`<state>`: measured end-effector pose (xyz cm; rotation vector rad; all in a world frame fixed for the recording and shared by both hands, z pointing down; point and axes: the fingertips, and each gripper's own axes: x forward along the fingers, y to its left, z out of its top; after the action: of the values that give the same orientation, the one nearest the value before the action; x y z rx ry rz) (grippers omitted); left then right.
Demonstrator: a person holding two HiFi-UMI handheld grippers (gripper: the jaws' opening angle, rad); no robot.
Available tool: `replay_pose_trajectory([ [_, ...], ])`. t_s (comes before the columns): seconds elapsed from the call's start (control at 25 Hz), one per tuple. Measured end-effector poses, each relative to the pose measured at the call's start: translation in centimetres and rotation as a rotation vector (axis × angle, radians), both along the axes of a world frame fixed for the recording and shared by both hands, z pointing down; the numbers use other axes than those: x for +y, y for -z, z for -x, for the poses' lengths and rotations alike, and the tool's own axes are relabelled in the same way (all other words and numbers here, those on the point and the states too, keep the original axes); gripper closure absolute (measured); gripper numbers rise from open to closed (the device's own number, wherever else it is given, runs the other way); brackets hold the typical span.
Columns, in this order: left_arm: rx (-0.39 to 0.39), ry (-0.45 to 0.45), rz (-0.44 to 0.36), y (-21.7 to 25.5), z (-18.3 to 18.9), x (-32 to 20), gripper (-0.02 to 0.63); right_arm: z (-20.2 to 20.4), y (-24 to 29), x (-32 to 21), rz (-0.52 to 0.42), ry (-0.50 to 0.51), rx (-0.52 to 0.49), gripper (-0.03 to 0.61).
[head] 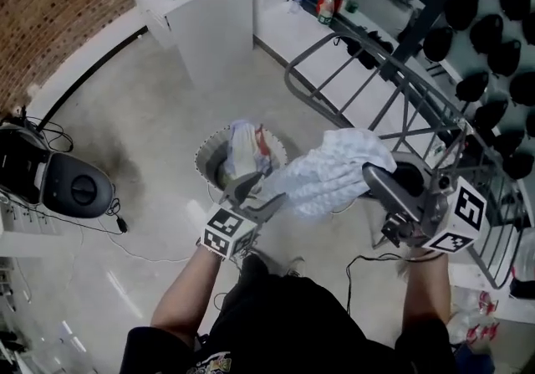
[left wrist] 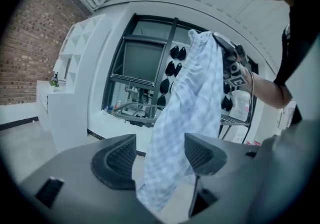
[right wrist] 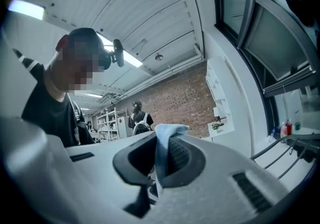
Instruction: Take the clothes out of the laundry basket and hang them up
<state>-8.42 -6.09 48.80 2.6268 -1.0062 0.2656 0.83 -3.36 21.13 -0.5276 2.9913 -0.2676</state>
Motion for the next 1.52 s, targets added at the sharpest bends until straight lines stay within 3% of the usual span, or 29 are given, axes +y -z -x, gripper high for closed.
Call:
replay_pose_trajectory([
  [0.44,0.025,-0.134,0.056,1.7,-10.1,3.4,0.324,-7.5,6.3,7.2,-0.134,0.04,-0.011,0.568],
  [0.64,0.098,-0.227,0.121,1.7,-16.3,5.0,0.338,-11.1,6.7,9.1,-0.15,0.016,-0.019,0.568],
  [0.68,0.106,-0.249,0.125,1.8,-17.6,5.2,0.377,-12.1,6.9,9.2,-0.152,-0.001,-0.02,0.568],
  [0.8,0.108,-0.269,0.114,2.2,-20.7,5.4,0.592,-15.4,6.9,9.1,-0.15,-0.059,-0.02,0.566],
  [1.0,0.091,-0.243,0.07,3.4,-23.3,4.6,0.601,-21.2,5.4,8.9,-0.103,-0.196,0.003,0.568],
  [1.52,0.15,-0.138,-0.03,9.8,-21.8,0.0,0.603,-28.8,-0.2,5.5,0.102,-0.594,-0.019,0.568],
])
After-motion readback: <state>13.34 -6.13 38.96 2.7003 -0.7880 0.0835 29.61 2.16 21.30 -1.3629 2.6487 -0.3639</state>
